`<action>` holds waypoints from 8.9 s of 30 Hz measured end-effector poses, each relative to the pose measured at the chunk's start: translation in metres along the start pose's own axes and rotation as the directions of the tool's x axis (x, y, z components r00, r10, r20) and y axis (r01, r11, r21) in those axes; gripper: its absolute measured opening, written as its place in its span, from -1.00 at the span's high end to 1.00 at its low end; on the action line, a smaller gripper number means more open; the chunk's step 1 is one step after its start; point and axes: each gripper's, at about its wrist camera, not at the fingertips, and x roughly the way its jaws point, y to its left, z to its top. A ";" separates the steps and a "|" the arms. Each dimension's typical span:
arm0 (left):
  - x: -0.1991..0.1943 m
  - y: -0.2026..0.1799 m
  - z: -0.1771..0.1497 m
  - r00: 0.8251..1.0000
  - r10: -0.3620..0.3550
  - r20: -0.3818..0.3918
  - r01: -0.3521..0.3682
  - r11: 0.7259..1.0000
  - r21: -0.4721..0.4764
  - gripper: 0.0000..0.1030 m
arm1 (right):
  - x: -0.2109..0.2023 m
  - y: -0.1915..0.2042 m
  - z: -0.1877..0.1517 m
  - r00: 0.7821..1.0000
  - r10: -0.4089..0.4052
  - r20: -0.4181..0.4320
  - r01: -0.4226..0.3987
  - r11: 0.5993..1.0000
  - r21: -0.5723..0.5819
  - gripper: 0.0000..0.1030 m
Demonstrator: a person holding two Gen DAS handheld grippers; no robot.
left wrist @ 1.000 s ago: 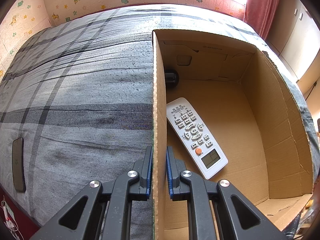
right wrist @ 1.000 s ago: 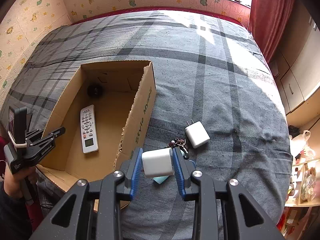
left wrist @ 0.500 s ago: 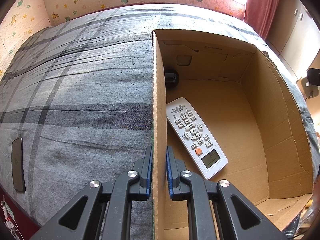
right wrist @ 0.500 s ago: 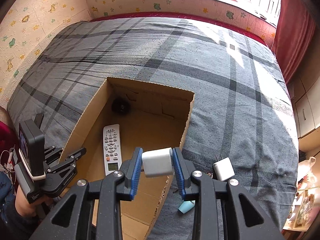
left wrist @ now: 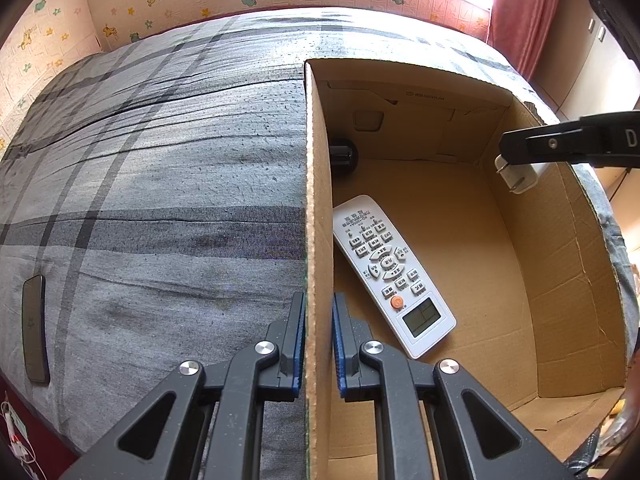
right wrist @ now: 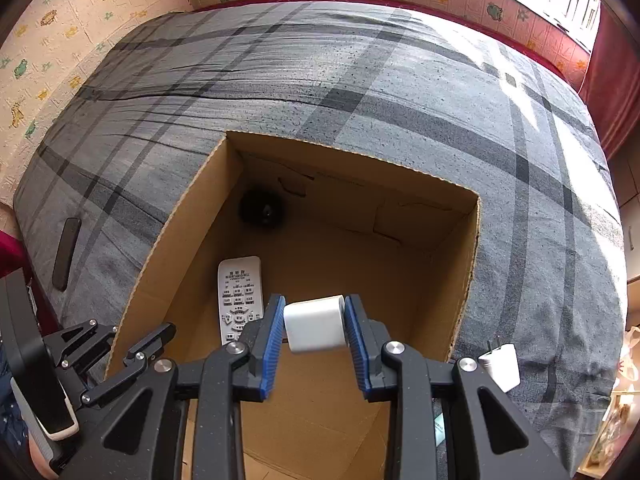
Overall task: Organize rigid objects
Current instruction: 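Lift the white charger with the right gripper and carry it over the box, then open the right gripper to drop the charger beside the remote, then move the right gripper back to the larger white charger and grasp it, then lift the larger white charger with the right gripper into the box, then open the right gripper to release the charger beside the small charger, then move the right gripper to the light-blue bottle and grasp it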
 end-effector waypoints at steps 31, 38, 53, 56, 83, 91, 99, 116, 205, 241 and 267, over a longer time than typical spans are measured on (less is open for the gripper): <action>-0.001 -0.002 0.000 1.000 0.008 0.000 -0.008 1.000 -0.002 0.74 | 0.057 0.001 0.016 0.998 0.022 -0.054 -0.020 0.998 0.053 -0.57; -0.002 -0.004 0.000 1.000 0.015 -0.002 -0.015 1.000 0.001 0.74 | 0.032 0.010 0.016 1.000 0.020 -0.015 -0.019 0.999 0.034 -0.70; -0.003 -0.005 0.002 1.000 0.022 -0.007 -0.022 1.000 -0.001 0.74 | -0.053 -0.030 -0.002 0.988 -0.067 0.137 0.059 0.996 0.064 -0.99; -0.002 -0.005 0.002 1.000 0.021 -0.007 -0.021 1.000 -0.004 0.75 | -0.062 -0.053 -0.009 0.986 -0.099 0.138 0.086 0.992 0.093 -0.99; -0.001 -0.009 0.002 0.999 0.036 -0.007 -0.036 0.999 0.003 0.75 | -0.026 -0.173 -0.081 0.968 -0.239 0.081 0.196 0.915 0.351 -0.99; -0.001 -0.007 0.001 0.999 0.032 -0.005 -0.032 0.999 -0.001 0.74 | 0.013 -0.190 -0.099 0.972 -0.234 0.031 0.201 0.889 0.411 -0.99; -0.001 -0.010 0.001 0.999 0.042 -0.005 -0.042 0.999 0.009 0.75 | 0.047 -0.197 -0.107 0.975 -0.219 -0.019 0.207 0.886 0.416 -0.99; -0.001 -0.010 0.002 0.999 0.043 -0.006 -0.043 0.999 0.009 0.74 | 0.067 -0.203 -0.106 0.976 -0.209 -0.064 0.215 0.871 0.442 -0.25; -0.001 -0.009 0.001 1.000 0.028 0.001 -0.028 1.000 0.003 0.74 | 0.057 0.023 -0.022 0.993 -0.057 -0.102 0.062 0.997 0.043 -0.24; 0.000 -0.008 0.001 1.000 0.031 -0.003 -0.031 1.000 -0.001 0.74 | 0.029 0.023 -0.024 0.998 -0.044 -0.033 0.045 0.999 0.014 -0.83; -0.001 -0.013 0.000 0.999 0.049 -0.001 -0.049 0.999 0.011 0.74 | -0.069 -0.024 -0.054 0.984 -0.118 0.131 0.104 0.989 0.103 -0.99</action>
